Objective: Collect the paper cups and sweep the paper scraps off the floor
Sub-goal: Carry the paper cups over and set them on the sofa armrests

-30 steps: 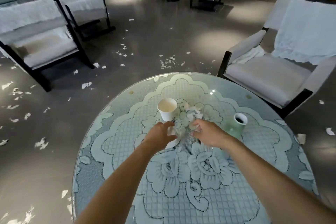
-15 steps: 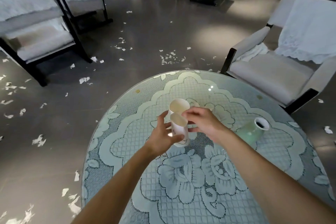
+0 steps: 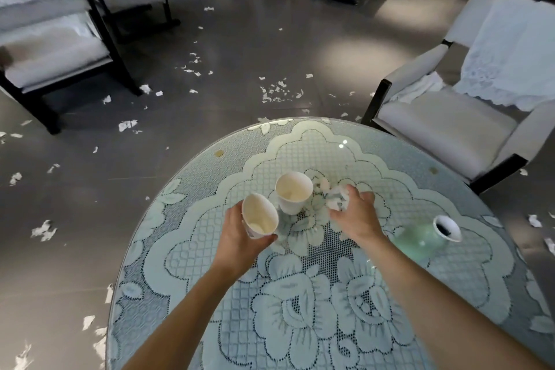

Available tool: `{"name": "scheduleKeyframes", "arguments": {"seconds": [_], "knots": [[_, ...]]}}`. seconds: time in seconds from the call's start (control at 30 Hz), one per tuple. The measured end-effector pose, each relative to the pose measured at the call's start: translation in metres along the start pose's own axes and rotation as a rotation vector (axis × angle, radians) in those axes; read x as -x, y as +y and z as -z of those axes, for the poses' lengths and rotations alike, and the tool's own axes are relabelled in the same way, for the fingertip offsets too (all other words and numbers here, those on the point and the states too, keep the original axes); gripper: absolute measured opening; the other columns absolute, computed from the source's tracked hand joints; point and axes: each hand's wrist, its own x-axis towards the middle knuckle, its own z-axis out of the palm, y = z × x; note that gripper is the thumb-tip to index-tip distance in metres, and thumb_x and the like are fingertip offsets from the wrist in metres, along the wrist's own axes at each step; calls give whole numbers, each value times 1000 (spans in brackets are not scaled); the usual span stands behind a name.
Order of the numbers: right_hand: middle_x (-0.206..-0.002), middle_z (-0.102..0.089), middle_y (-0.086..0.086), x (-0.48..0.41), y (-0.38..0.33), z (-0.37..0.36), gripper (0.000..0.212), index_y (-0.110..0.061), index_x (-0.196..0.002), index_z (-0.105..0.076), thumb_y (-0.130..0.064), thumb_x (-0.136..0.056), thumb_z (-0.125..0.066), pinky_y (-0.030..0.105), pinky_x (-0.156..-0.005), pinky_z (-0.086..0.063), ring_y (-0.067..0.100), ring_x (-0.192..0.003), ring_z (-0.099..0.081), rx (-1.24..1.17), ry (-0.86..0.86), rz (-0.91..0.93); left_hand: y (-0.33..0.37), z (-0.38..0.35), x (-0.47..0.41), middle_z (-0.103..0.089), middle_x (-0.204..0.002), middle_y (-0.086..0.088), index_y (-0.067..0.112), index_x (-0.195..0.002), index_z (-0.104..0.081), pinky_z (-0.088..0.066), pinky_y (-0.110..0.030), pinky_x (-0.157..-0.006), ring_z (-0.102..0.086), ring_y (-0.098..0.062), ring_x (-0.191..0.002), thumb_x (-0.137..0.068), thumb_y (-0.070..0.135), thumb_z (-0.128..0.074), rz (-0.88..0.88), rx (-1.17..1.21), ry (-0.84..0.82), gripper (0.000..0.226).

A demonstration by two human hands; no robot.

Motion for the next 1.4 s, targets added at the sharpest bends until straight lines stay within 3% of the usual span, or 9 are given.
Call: {"name": "scheduleKeyframes", "arguments": {"seconds": [0.1, 0.2, 0.3, 0.4, 0.6, 0.73, 0.9, 1.13, 1.4], "knots": [[-142, -20, 18, -18, 10, -1, 85, -24, -150, -15, -44, -85, -66, 37, -89, -48, 35, -124, -42, 121, -47, -132, -8, 1, -8, -40, -126, 1, 17, -136, -33, -42, -16, -81, -43, -12, -112, -66, 17, -86, 49, 60, 5, 88], [-145, -17, 20, -41, 4, -5, 82, -32, -152, -9, -56, -88, -55, 42, -96, -43, 40, -131, -32, 137, -104, -143, -12, -2, -16, -38, -125, 6, 21, -138, -30, -39, -19, -84, -41, -11, -114, -67, 21, -85, 54, 55, -12, 89], [-141, -22, 17, -58, -12, -9, 71, -37, -149, -16, -57, -90, -50, 44, -95, -43, 37, -129, -33, 259, -165, -16, -14, -3, -21, -37, -124, 7, 23, -138, -29, -38, -20, -84, -41, -10, -113, -68, 24, -84, 57, 44, -10, 88], [-132, -35, 14, -59, -20, -18, 47, -25, -138, -41, -35, -94, -54, 36, -86, -45, 31, -117, -44, 352, -158, 102, -17, -4, -23, -37, -124, 7, 24, -138, -29, -39, -22, -86, -41, -10, -114, -68, 25, -84, 62, 36, -11, 89], [-104, -67, 12, -29, -1, -28, 14, -2, -101, -68, -7, -92, -57, 27, -79, -50, 17, -84, -57, 69, -56, 90, -18, -6, -16, -40, -127, 9, 24, -139, -31, -45, -35, -98, -41, -11, -119, -65, 28, -86, 46, -3, -38, 92], [-105, -68, 10, -3, -8, -5, 18, -4, -105, -68, -9, -89, -63, 28, -75, -56, 15, -76, -60, -246, 30, -18, -7, -9, 2, -38, -126, 10, 23, -139, -30, -43, -35, -100, -41, -11, -119, -65, 30, -86, 11, -40, -73, 93], [-80, -67, -6, 51, -57, 18, 12, -9, -96, -71, -18, -87, -66, 12, -62, -52, 6, -69, -60, -489, 49, 225, 10, -14, 23, -41, -127, 6, 18, -137, -31, -41, -27, -90, -42, -12, -115, -65, 31, -85, -46, -72, -101, 91], [-115, -67, 1, 94, -88, 8, 27, -16, -117, -68, -13, -92, -59, 19, -87, -48, 11, -97, -63, -211, -55, 495, 23, -9, 29, -54, -117, -1, 23, -120, -37, -50, -47, -88, -54, -23, -109, -61, 36, -86, -23, -49, -104, 77], [-114, -63, -5, 95, -89, 9, 23, -18, -112, -71, -15, -92, -59, 1, -67, -37, 4, -96, -54, -123, -120, 492, 24, 2, 29, -51, -122, -2, 15, -133, -33, -49, -38, -88, -51, -21, -112, -68, 26, -84, -55, -35, -72, 84]]}}
